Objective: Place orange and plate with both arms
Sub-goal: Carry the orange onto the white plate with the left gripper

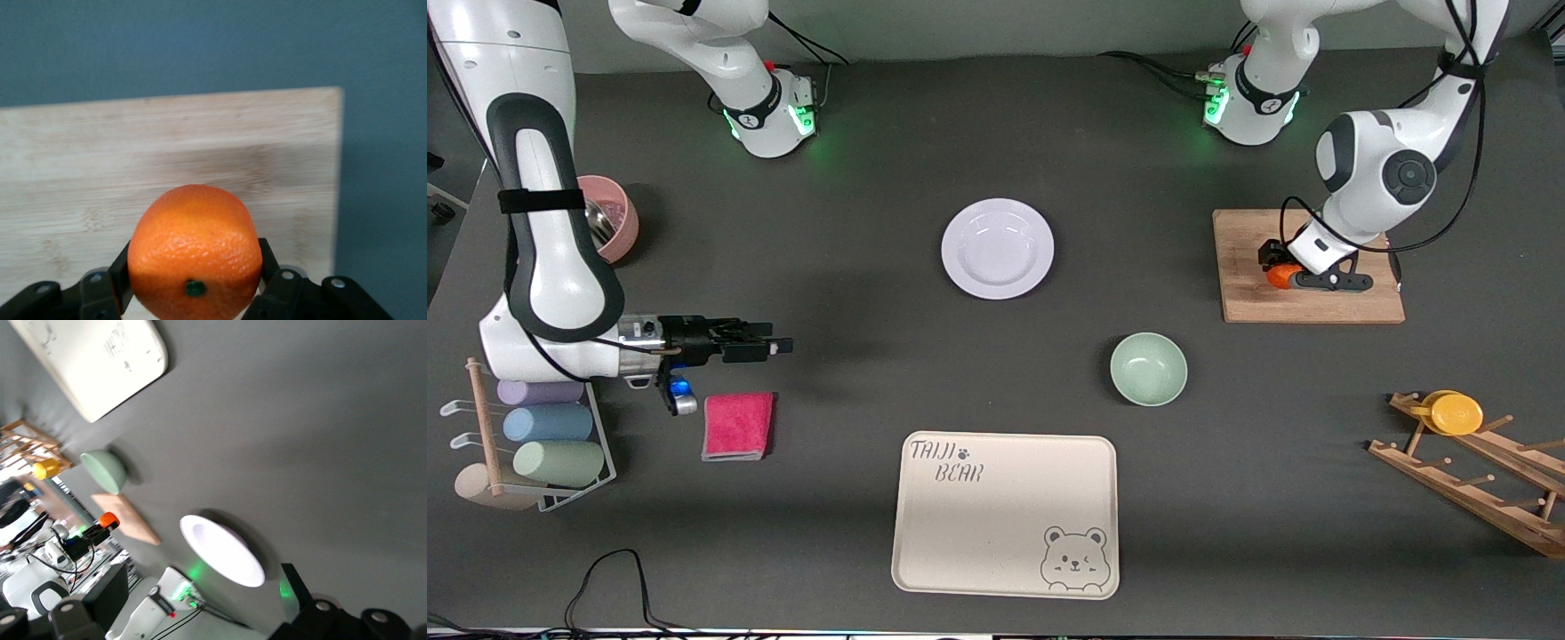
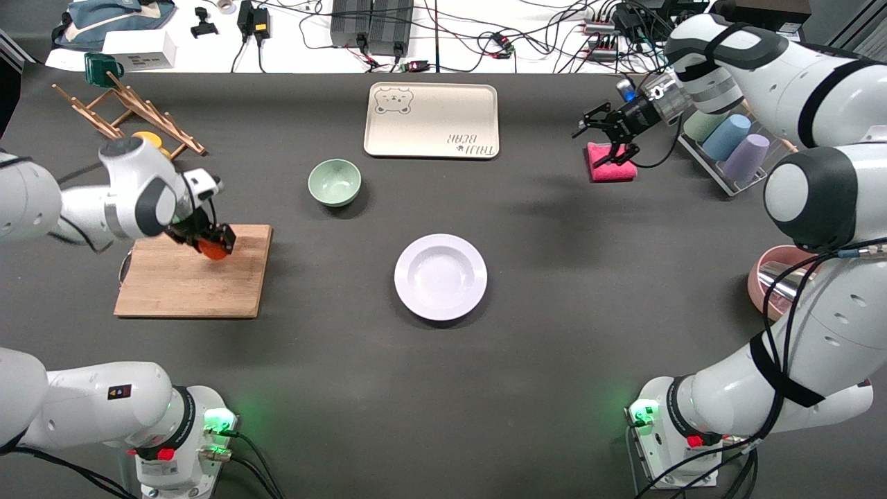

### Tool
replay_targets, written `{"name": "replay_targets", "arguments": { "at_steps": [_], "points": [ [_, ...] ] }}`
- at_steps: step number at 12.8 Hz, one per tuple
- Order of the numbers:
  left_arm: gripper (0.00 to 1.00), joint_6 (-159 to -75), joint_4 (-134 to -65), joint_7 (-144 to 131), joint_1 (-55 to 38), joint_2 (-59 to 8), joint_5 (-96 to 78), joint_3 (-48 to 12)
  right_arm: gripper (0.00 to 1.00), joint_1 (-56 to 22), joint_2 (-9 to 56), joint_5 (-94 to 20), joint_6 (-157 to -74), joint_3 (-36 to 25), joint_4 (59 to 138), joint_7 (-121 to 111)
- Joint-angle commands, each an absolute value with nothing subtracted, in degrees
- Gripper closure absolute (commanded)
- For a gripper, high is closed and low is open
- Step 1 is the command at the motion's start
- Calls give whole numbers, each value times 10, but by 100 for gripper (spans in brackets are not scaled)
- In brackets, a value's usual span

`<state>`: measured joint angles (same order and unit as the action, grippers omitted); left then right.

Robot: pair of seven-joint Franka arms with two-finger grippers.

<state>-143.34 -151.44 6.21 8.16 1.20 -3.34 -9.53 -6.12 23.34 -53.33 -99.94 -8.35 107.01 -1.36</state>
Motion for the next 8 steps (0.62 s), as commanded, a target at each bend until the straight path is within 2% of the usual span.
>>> {"name": "replay_targets", "arguments": {
  "at_steps": [1,3,6,8],
  "points": [
    [100,-1220,-1387,21,36,63,-45,-96,0,-79,217,-623,-1022,-85,1139,-88],
    [100,-1138,-1320,-29,1,62,-66,-95,0,-84,204,-699,-1027,-85,1208,-170],
    [100,-1124,-1304,-147,-61,67,-99,-96,0,-91,199,-739,-1042,-86,1283,-343],
    [100,-1141,-1296,-295,-138,63,-110,-107,0,-93,197,-774,-1042,-86,1325,-404]
  ]
}}
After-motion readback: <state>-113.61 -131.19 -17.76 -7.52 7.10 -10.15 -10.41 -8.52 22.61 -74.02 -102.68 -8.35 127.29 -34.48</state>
